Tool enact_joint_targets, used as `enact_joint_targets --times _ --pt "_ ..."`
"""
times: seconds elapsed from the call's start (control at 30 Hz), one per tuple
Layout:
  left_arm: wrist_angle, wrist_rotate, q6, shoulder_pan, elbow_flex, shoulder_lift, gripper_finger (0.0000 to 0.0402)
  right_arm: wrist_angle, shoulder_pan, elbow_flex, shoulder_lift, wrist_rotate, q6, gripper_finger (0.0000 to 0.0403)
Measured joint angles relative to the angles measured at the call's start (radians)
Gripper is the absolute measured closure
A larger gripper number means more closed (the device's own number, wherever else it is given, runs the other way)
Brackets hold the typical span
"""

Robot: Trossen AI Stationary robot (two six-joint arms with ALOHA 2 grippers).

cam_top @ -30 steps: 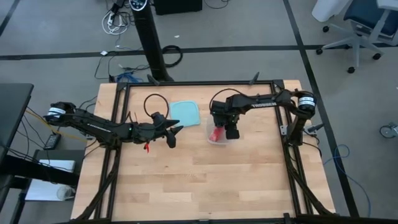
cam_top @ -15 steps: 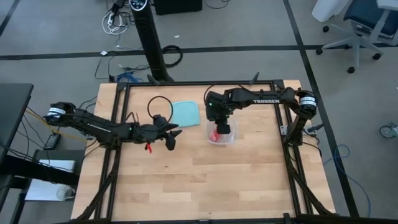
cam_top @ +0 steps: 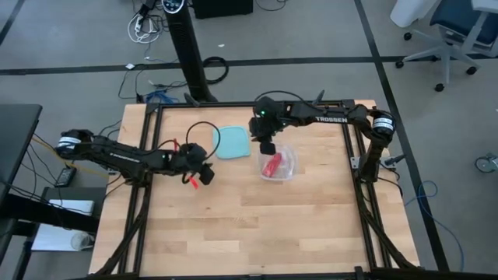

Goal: Roll bandage
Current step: Close the transparent tupperware

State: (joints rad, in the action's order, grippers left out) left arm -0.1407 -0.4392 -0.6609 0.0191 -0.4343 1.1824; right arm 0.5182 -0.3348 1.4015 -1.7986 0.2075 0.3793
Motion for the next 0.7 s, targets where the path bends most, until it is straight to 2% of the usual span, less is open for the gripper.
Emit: enact_joint_targets --times 0.13,0.33,0.53,0.7 --pt "-0.021 -0.035 0.002 -0.079 0.000 0.000 0.0220 -0.050 0.005 0.000 0.000 0.017 -0.003 0.0309" --pt "0.007 0.047 0.063 -0.229 0.000 0.001 0.0220 -0.113 -0.008 -0.001 -0.045 0.039 0.007 0.0308" --pt "0.112 0.190 0.150 -0.397 0.000 0.001 0.0220 -0.161 -0.066 0.000 -0.094 0.096 -0.024 0.0307" --pt "0.156 0.337 0.145 -0.551 0.000 0.002 0.0220 -0.181 -0.104 0.000 -0.113 0.114 -0.080 0.0307"
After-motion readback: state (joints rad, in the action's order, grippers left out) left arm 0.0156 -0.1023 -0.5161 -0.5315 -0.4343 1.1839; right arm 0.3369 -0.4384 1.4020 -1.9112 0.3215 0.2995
